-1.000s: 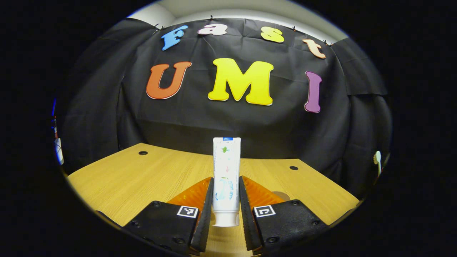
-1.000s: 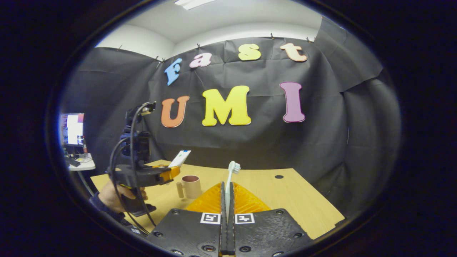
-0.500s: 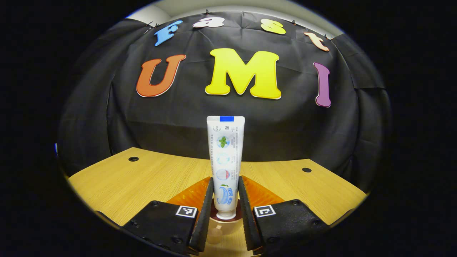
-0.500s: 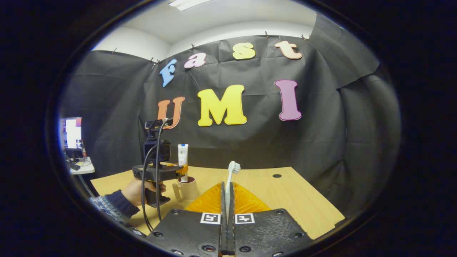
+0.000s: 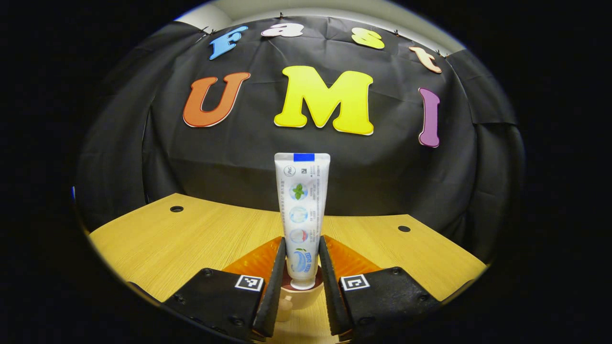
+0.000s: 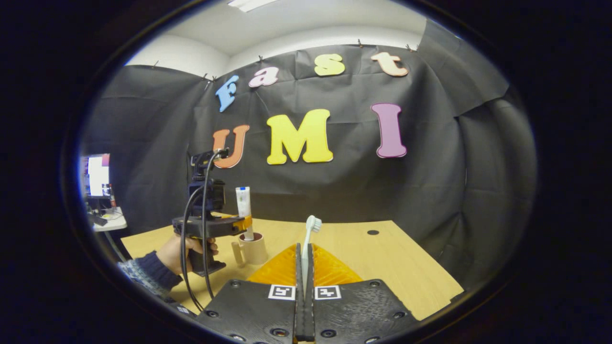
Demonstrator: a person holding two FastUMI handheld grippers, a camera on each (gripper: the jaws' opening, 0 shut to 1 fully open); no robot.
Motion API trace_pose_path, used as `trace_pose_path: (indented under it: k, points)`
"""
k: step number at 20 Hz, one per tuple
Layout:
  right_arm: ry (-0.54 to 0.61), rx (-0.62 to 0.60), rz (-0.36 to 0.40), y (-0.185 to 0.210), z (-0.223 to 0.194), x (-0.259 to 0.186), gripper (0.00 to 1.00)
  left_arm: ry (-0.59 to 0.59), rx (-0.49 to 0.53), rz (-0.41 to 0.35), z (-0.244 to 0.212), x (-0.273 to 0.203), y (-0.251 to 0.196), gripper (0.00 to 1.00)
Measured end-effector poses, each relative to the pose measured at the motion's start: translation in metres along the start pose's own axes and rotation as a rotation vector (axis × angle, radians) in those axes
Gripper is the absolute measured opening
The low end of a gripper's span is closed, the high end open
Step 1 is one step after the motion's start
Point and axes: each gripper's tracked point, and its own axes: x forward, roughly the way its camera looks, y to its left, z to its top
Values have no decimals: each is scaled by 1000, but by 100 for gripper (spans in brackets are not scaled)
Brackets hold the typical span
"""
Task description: Put the toothbrush and toothpaste on the desktop into the cup, then pick up the cup and place it on the coaster on the desktop.
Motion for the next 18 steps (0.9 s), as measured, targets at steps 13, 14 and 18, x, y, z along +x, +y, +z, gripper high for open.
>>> trace_pose_path:
  k: [13,14,18]
  points:
    - [5,4,-7,-2,-1,4,0,-55,52,60,16,1,16,87]
    - [0,2,-11,-3,0,5,0,-56,53,60,17,-2,17,95]
    - [-4,9,-10,0,-1,20,0,-70,44,58,23,-25,20,99]
